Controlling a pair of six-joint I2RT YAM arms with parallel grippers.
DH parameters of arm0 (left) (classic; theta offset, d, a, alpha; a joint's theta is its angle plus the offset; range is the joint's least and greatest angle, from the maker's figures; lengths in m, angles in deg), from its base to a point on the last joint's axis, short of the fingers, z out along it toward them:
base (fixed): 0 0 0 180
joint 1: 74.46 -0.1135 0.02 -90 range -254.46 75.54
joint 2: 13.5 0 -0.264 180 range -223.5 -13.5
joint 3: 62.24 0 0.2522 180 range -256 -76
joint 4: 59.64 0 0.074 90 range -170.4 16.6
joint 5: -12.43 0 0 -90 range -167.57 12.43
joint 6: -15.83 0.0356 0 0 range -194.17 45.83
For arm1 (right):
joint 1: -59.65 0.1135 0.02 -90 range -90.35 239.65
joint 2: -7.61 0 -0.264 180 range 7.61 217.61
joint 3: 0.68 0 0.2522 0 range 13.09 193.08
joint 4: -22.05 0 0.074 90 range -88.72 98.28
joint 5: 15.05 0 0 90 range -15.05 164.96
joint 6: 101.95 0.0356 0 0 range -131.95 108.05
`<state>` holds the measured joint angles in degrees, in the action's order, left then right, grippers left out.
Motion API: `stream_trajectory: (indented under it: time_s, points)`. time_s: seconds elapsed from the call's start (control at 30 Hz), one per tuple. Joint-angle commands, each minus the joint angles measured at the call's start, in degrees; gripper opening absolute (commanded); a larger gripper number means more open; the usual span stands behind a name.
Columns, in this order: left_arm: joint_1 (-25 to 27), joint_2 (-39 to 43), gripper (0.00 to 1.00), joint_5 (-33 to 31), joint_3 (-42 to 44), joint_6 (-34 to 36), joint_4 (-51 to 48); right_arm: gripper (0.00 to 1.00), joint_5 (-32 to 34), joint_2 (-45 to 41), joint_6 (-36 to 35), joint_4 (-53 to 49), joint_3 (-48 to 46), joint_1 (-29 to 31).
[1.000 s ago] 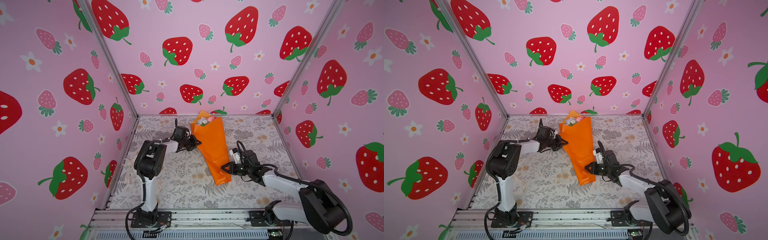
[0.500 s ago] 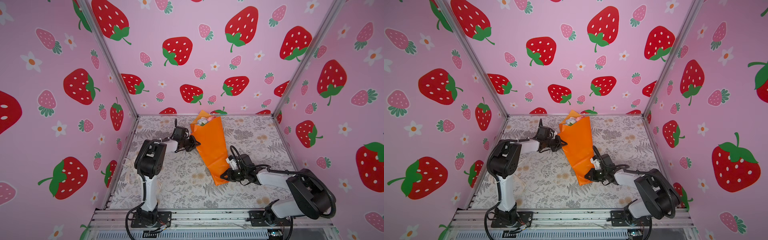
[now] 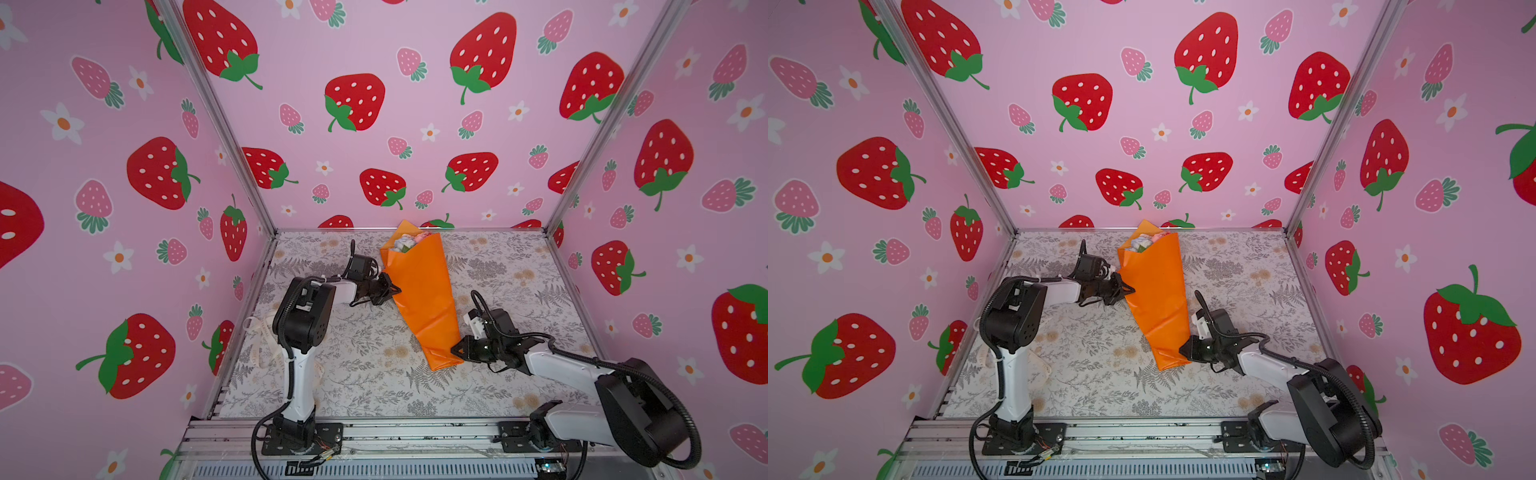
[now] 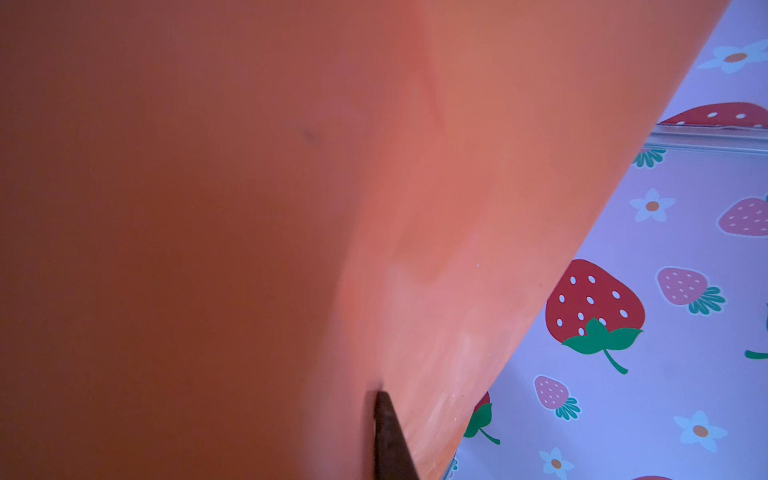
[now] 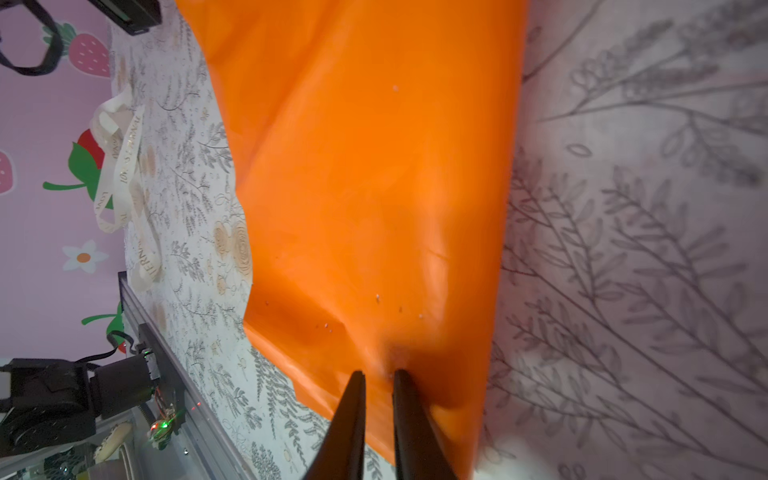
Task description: Tie the bouquet of fake flowers
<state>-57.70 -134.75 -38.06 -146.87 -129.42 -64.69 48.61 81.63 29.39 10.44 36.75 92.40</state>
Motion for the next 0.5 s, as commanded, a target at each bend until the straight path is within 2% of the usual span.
stream_trajectory:
  time_s: [0.0,0.17,0.33,0.47]
  points:
    - [-0.24,-0.39,0.09,1.01,-1.98,0.57,-0.77,0.17,2.53,0.38,1.53,-3.93,-3.02,-0.59]
    - [-0.48,-0.6,0.07,1.19,-2.47,0.66,-1.01,0.17,4.16,-0.3,1.03,-5.8,-4.94,-0.59]
    - [-0.67,-0.54,0.07,1.36,-2.74,0.7,-1.32,0.18,5.77,-4.45,-0.25,-9.3,-1.74,-0.65]
    - [-0.68,-0.21,0.07,1.24,-2.34,0.86,-1.42,0.18,3.85,-9.46,0.29,-8.15,-1.06,-0.67]
